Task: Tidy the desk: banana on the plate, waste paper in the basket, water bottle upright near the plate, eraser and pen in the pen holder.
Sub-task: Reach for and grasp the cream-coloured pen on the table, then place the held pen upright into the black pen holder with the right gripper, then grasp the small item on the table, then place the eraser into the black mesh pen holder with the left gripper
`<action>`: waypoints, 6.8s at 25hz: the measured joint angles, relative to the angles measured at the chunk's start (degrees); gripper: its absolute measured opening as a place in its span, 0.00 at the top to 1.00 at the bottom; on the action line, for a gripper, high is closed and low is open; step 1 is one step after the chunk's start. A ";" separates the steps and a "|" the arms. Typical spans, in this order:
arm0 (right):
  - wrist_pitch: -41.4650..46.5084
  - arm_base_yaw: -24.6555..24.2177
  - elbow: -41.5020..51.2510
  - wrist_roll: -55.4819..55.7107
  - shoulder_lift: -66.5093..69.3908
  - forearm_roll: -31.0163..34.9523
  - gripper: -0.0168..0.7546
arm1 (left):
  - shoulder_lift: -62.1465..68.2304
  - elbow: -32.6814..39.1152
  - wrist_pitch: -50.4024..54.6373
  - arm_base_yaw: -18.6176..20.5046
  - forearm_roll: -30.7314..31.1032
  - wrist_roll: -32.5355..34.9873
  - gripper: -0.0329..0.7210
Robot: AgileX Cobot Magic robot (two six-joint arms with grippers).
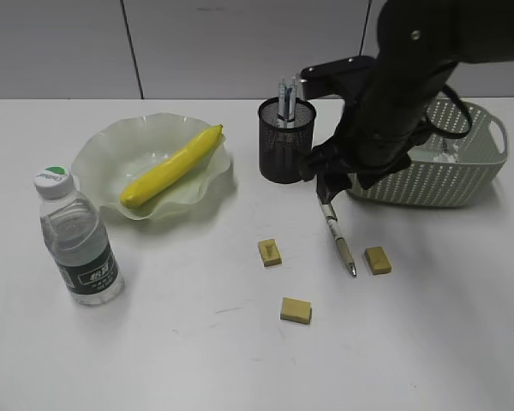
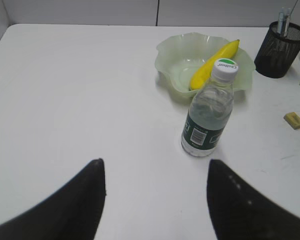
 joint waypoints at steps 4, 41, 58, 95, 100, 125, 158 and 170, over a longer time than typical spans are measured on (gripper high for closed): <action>2.68 -0.06 -4.58 2.03 7.92 0.62 0.32 | 0.00 0.00 0.00 0.00 0.00 0.00 0.33; -82.67 -4.83 10.79 -0.55 -4.10 -5.33 0.83 | 0.00 0.00 0.00 0.00 0.00 0.00 0.35; -73.34 -5.85 11.60 0.57 -1.41 -5.66 0.32 | 0.00 0.00 0.00 0.00 -0.02 0.00 0.36; 16.90 -5.88 48.33 -5.06 -110.31 2.21 0.43 | 33.96 -2.83 -20.93 0.00 -20.98 22.26 0.40; 16.90 -5.88 48.33 -5.06 -110.21 2.21 0.45 | 54.18 -10.35 -24.49 -5.03 -28.79 31.32 0.41; 16.90 -5.88 48.33 -5.06 -110.21 2.21 0.56 | 125.99 -59.98 -18.63 -31.31 -3.27 -1.22 0.23; 16.90 -5.88 48.33 -5.06 -110.21 2.21 0.56 | 121.93 -75.35 -29.77 -28.92 2.06 -2.83 0.60; 16.90 -5.88 48.33 -5.06 -110.21 2.21 0.56 | 129.53 -78.12 -41.19 -24.02 2.55 -2.83 0.48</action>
